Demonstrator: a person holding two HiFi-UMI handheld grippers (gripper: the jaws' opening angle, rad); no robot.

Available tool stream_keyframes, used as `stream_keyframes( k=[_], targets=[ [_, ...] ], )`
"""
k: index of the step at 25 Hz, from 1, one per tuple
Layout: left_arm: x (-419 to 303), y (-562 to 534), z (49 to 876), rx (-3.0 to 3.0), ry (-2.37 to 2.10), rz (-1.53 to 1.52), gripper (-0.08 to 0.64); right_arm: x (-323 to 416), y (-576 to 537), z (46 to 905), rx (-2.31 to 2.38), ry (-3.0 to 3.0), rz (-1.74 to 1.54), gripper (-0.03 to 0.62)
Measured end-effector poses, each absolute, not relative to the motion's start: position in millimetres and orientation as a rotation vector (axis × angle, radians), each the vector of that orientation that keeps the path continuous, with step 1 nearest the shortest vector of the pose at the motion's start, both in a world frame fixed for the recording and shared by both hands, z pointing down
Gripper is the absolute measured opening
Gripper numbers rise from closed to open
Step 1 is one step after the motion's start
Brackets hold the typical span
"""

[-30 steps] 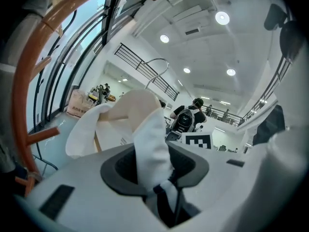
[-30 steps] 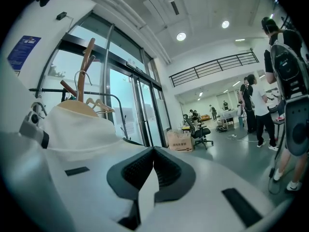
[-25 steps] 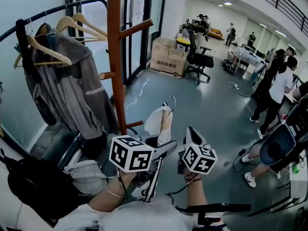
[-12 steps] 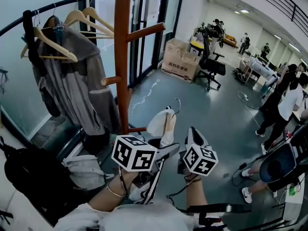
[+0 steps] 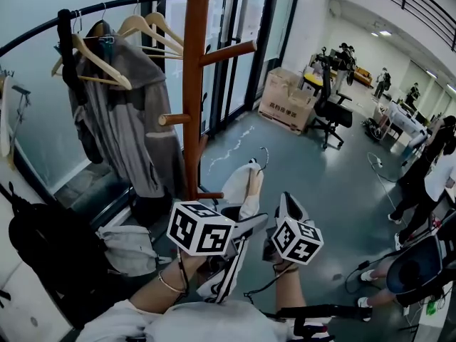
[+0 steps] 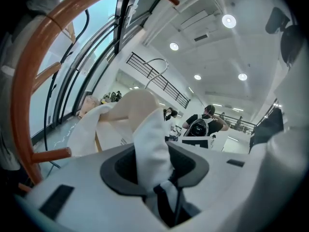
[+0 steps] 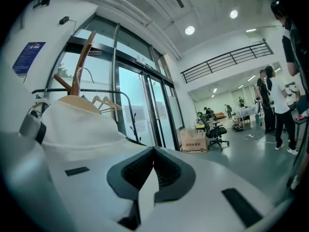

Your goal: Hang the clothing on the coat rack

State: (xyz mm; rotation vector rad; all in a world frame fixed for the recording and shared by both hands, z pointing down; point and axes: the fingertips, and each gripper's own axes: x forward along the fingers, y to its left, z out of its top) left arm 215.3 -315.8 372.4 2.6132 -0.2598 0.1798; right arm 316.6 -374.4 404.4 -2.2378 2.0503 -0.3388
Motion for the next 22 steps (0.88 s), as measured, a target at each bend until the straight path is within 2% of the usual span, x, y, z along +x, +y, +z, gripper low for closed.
stream_keyframes(
  k=[22],
  targets=[
    [205.5,-320.0,306.0,2.709,-0.347,0.124,0.15,338.1,-342.5,389.5,-2.174,2.006,-0.364,0.022]
  ],
)
